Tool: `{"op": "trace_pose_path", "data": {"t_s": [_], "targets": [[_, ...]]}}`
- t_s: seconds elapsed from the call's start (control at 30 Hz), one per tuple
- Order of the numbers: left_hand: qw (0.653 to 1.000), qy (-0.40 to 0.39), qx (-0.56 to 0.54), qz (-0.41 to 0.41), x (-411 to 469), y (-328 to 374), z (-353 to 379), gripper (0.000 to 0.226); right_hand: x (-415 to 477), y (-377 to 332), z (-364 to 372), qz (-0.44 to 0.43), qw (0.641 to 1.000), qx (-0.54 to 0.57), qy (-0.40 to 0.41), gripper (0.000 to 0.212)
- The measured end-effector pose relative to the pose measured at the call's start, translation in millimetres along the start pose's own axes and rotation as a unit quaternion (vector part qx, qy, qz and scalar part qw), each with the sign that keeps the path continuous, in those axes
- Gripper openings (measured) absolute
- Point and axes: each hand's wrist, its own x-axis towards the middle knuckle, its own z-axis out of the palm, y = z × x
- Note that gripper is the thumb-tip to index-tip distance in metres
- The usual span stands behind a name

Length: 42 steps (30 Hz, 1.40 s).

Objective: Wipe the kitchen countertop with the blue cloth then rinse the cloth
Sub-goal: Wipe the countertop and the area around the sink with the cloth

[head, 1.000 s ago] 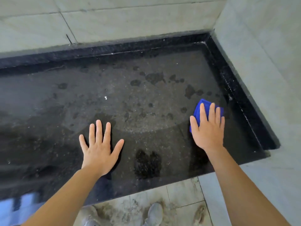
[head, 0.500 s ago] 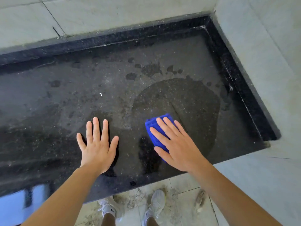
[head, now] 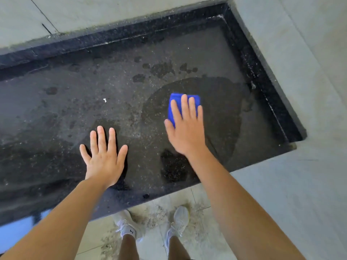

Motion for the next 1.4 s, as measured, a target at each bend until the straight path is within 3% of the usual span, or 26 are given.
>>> {"op": "trace_pose_path", "data": {"t_s": [0.13, 0.2, 0.37, 0.53, 0.63, 0.73, 0.8, 0.87, 1.03, 1.13, 1.3, 1.4], "targets": [[1.000, 0.003, -0.012, -0.004, -1, 0, 0, 0.080, -95, 30, 0, -0.162, 0.985, -0.004, -0.058, 0.062], [1.000, -0.001, -0.016, -0.002, -2, 1, -2, 0.083, -117, 82, -7, -0.158, 0.986, -0.022, -0.057, 0.061], [0.999, -0.043, -0.023, -0.011, -2, 1, -9, 0.089, -105, 204, -30, 0.062, 0.997, -0.036, -0.043, 0.067], [0.999, -0.047, 0.009, -0.020, -3, 6, -17, 0.091, -59, 160, -21, 0.233, 0.972, -0.003, 0.010, 0.066], [1.000, -0.018, 0.014, 0.004, -9, 30, -17, 0.090, -53, 112, -15, 0.169, 0.985, 0.006, 0.032, 0.064], [0.998, 0.005, 0.019, 0.060, -5, 61, -18, 0.084, -67, 77, -7, 0.031, 1.000, 0.000, 0.003, 0.063], [0.996, 0.013, 0.016, 0.088, 3, 83, -23, 0.081, -85, 83, -6, -0.068, 0.997, -0.002, -0.020, 0.062], [0.993, 0.021, 0.013, 0.117, 13, 103, -29, 0.079, -99, 114, -9, -0.109, 0.994, -0.004, -0.021, 0.062], [0.984, 0.037, 0.025, 0.172, 44, 130, -39, 0.077, -69, 180, -24, 0.068, 0.998, -0.012, -0.014, 0.068], [0.983, 0.033, 0.029, 0.177, 71, 129, -40, 0.078, -13, 189, -36, 0.122, 0.992, -0.013, -0.030, 0.070], [0.981, 0.060, 0.021, 0.182, 121, 124, -46, 0.077, 62, 153, -32, 0.228, 0.974, -0.004, -0.015, 0.072], [0.981, 0.069, 0.009, 0.183, 149, 123, -52, 0.075, 100, 111, -31, 0.199, 0.980, -0.001, -0.003, 0.071]]}}
